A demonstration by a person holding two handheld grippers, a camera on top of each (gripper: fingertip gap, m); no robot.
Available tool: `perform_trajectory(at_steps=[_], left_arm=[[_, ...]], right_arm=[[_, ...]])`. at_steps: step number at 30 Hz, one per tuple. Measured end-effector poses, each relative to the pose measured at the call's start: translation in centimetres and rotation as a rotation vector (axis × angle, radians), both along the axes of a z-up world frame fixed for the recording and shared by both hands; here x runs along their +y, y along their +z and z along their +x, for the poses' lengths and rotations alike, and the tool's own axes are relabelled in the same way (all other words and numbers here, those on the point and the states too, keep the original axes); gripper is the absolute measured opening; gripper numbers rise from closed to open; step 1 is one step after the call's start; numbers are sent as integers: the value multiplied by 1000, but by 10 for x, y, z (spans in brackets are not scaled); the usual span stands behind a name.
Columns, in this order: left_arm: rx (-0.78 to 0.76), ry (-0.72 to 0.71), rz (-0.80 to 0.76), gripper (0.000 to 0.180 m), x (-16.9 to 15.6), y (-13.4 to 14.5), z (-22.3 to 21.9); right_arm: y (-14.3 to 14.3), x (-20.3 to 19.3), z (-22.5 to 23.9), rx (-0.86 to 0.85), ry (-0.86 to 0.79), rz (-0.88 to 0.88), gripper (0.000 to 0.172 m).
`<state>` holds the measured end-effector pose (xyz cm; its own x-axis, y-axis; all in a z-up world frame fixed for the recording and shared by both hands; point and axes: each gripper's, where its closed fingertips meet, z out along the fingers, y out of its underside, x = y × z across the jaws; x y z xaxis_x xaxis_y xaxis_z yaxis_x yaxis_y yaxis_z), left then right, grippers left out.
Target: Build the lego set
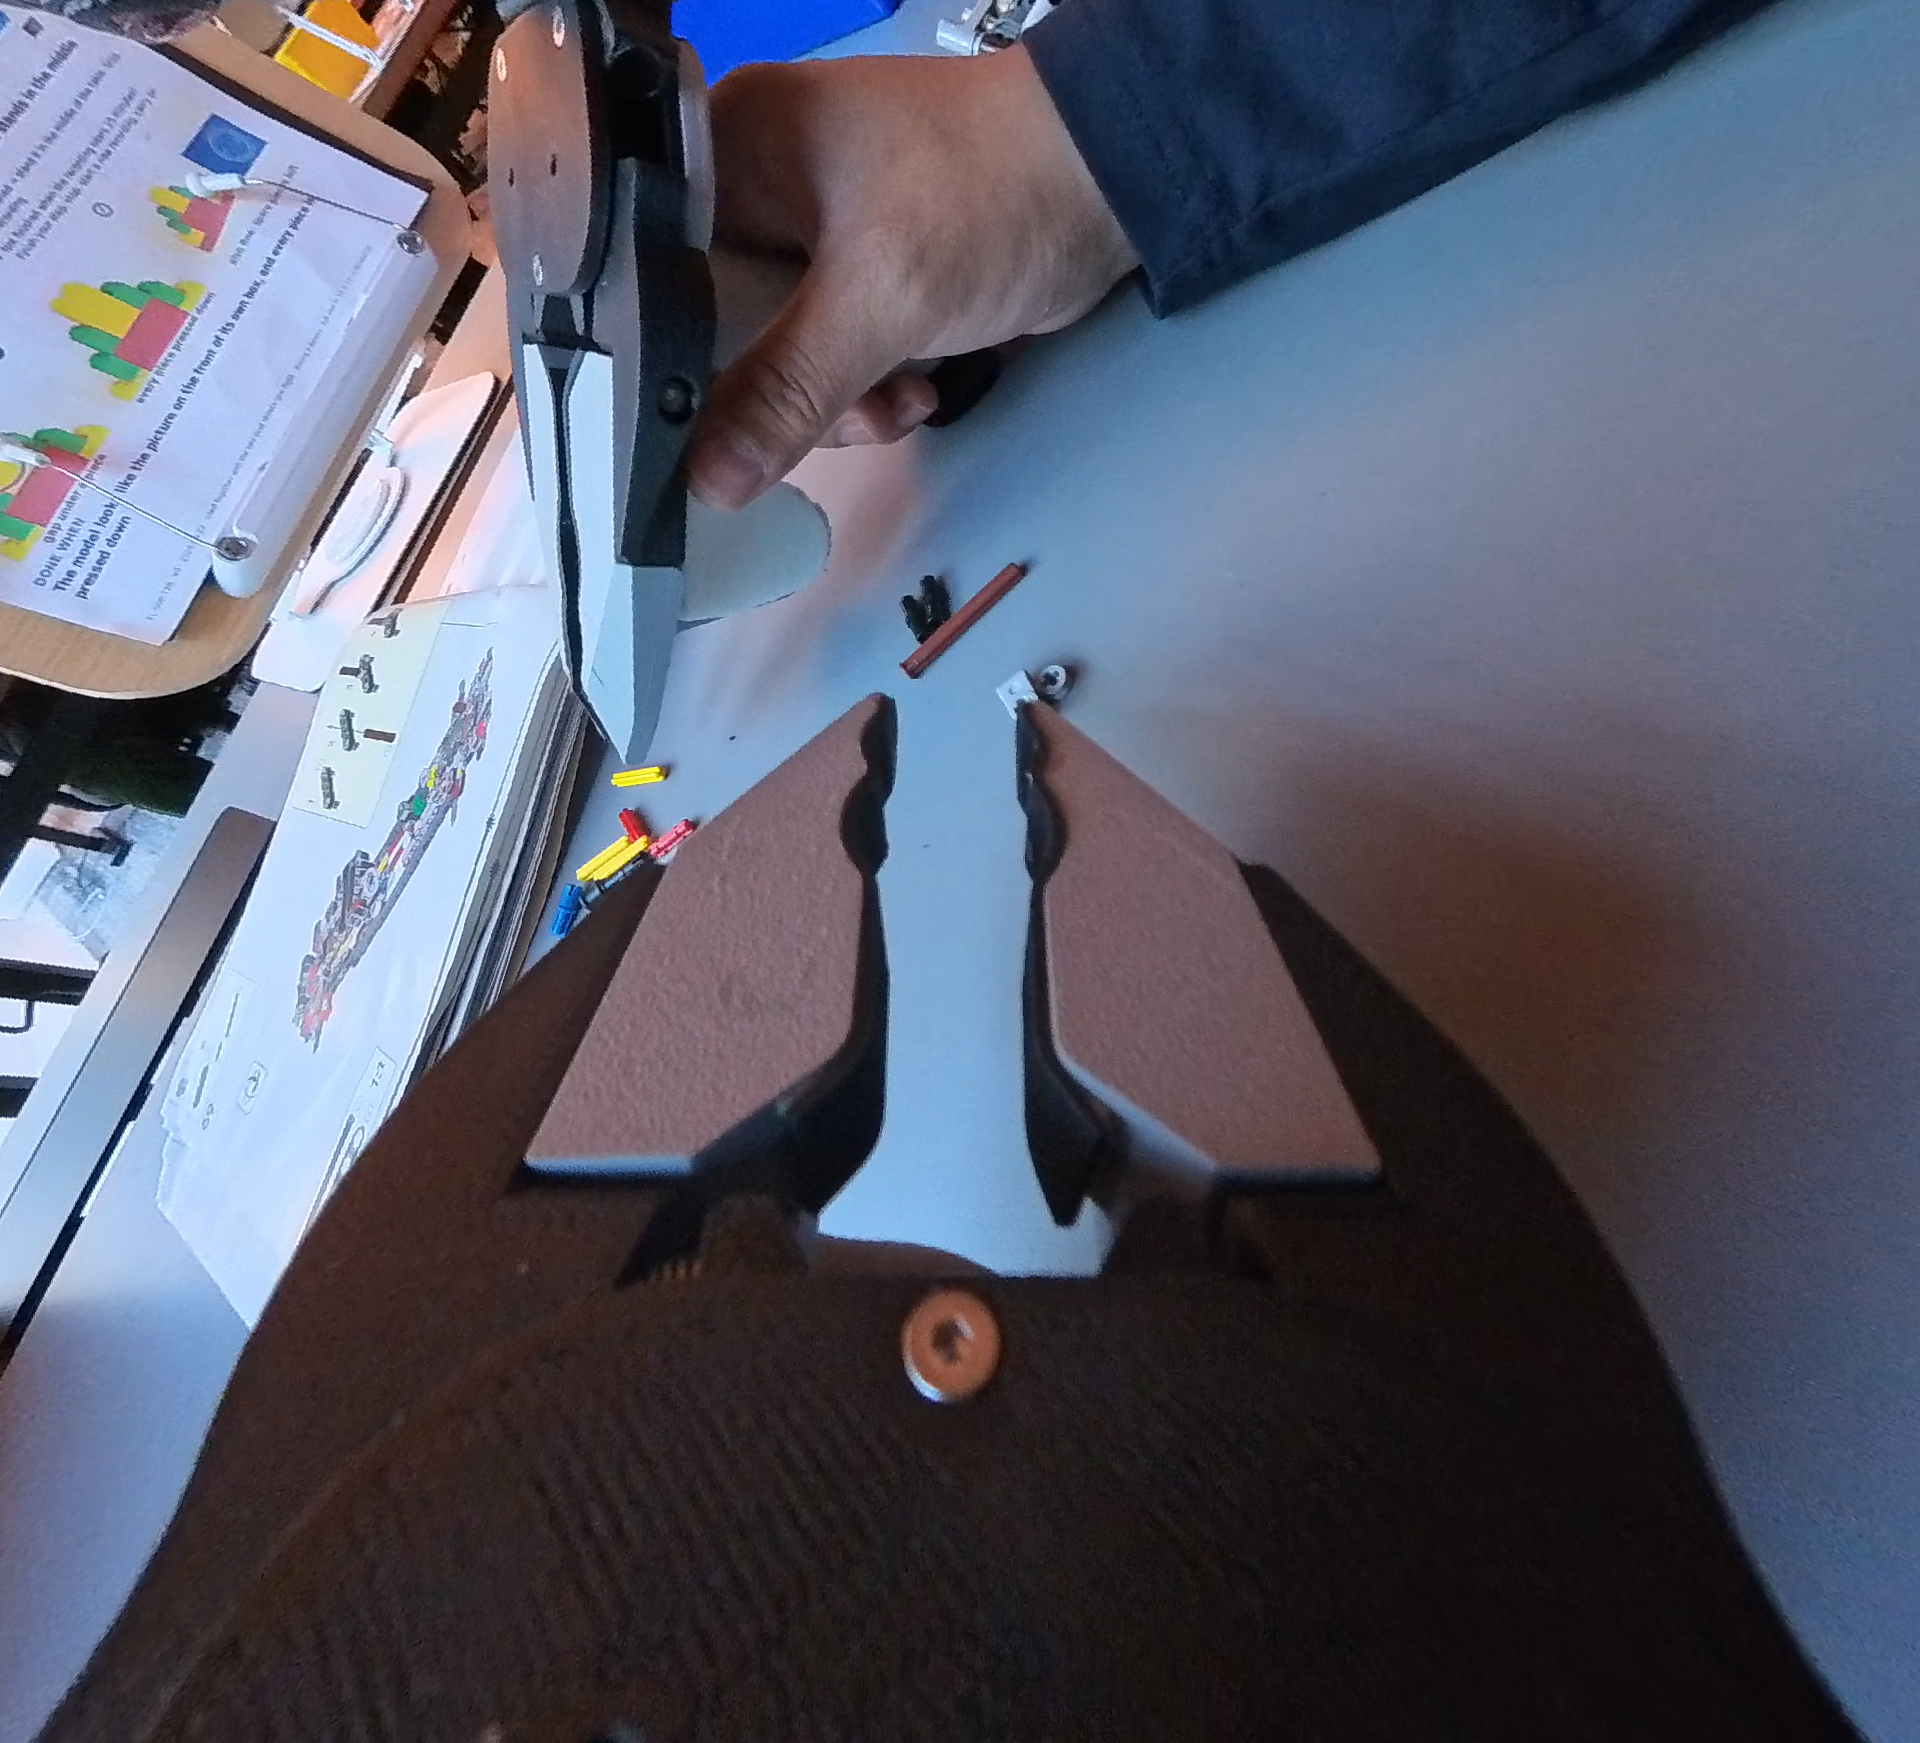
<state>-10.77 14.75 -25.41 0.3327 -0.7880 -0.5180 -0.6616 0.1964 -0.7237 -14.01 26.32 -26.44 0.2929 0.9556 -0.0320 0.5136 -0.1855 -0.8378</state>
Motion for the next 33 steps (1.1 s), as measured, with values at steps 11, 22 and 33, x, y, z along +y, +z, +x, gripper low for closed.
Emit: perform_trajectory(at_steps=[11, 22, 33], left_arm=[[13, 13, 16, 21, 3, -1, -1], [4, -3, 15, 21, -2, 2, 1], [129, -42, -234, 19, 3, 38, -144]], right_arm=[[0, 1, 0, -7, -9, 22, 9], [-4, 1, 0, -29, -4, 13, 7], [2, -6, 1, 4, 11, 30, 5]])
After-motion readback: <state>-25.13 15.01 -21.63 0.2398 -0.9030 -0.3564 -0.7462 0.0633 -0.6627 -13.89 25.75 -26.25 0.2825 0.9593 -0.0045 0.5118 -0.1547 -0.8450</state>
